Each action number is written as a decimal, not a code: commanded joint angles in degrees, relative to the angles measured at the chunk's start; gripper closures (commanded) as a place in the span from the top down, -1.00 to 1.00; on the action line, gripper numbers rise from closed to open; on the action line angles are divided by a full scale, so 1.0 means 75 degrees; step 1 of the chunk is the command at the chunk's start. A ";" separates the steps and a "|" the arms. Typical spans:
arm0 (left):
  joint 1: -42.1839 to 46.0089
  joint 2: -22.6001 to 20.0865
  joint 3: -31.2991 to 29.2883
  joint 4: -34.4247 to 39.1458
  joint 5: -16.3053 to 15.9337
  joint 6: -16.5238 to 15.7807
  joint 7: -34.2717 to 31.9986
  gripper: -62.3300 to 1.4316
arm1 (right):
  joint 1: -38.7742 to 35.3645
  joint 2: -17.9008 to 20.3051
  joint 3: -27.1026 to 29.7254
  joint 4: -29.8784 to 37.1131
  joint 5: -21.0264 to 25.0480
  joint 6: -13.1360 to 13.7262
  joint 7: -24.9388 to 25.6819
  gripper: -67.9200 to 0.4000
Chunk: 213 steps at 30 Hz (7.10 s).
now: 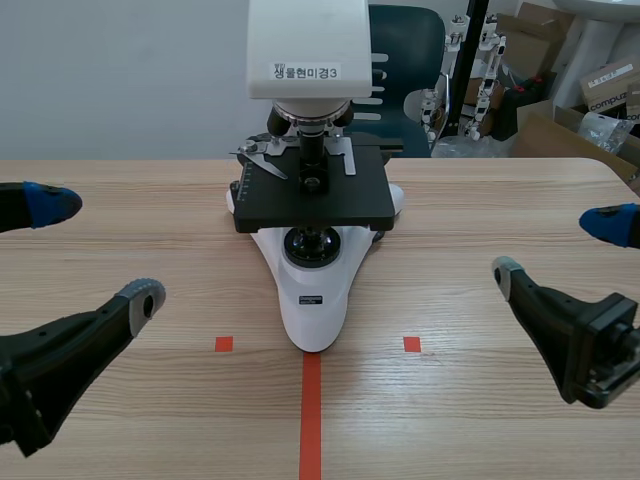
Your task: Point at the stage clip
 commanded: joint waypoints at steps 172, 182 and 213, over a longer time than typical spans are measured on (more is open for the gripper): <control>-0.8661 -0.0195 0.5525 -0.4278 0.2530 -0.0105 -0.0691 -0.82 | 0.0090 0.0082 0.0017 0.0070 0.0079 0.0003 0.0082 0.59; -0.8661 -0.0195 0.5525 -0.4278 0.2530 -0.0105 -0.0691 -0.82 | 0.0090 0.0082 0.0017 0.0070 0.0079 0.0003 0.0082 0.59; -0.8652 -0.0577 0.5525 -0.4275 0.2025 0.0090 -0.1154 -0.82 | 0.0087 0.0082 0.0017 0.0070 0.0079 0.0003 0.0082 0.59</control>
